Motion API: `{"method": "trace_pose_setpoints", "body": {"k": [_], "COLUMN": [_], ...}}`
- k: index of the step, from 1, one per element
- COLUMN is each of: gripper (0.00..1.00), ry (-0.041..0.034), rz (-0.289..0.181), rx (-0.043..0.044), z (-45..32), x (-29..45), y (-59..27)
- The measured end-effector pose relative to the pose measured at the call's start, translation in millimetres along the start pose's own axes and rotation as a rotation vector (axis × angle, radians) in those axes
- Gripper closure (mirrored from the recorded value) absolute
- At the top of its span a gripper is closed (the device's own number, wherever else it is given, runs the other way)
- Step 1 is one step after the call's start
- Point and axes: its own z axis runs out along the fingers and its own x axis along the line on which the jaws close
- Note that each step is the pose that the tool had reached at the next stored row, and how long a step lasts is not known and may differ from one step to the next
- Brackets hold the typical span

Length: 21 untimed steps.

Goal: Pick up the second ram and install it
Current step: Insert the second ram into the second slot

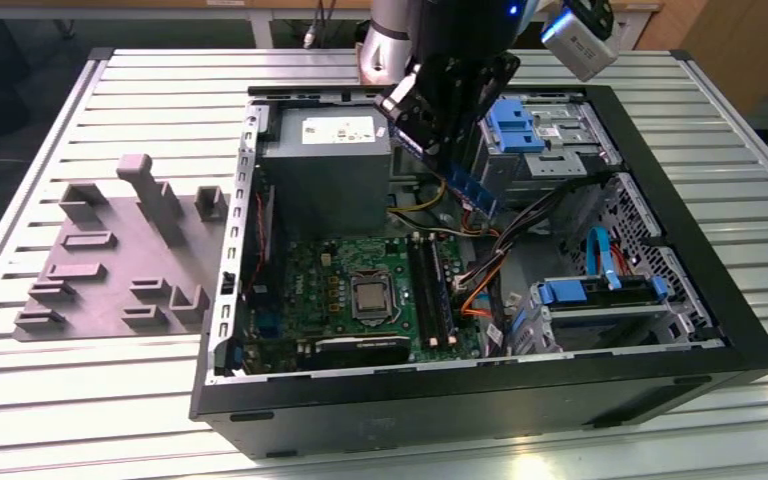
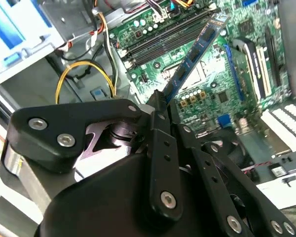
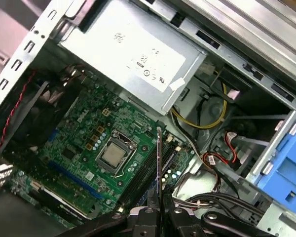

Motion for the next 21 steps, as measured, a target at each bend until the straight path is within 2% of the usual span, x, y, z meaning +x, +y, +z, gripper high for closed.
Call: {"method": "trace_pose_setpoints", "body": {"k": [21], "gripper": [0.86], "ry": [-0.0034], "rz": [0.382], "rx": [0.0076], "z": [7.3], "x": [0.1], "y": [0.0]}}
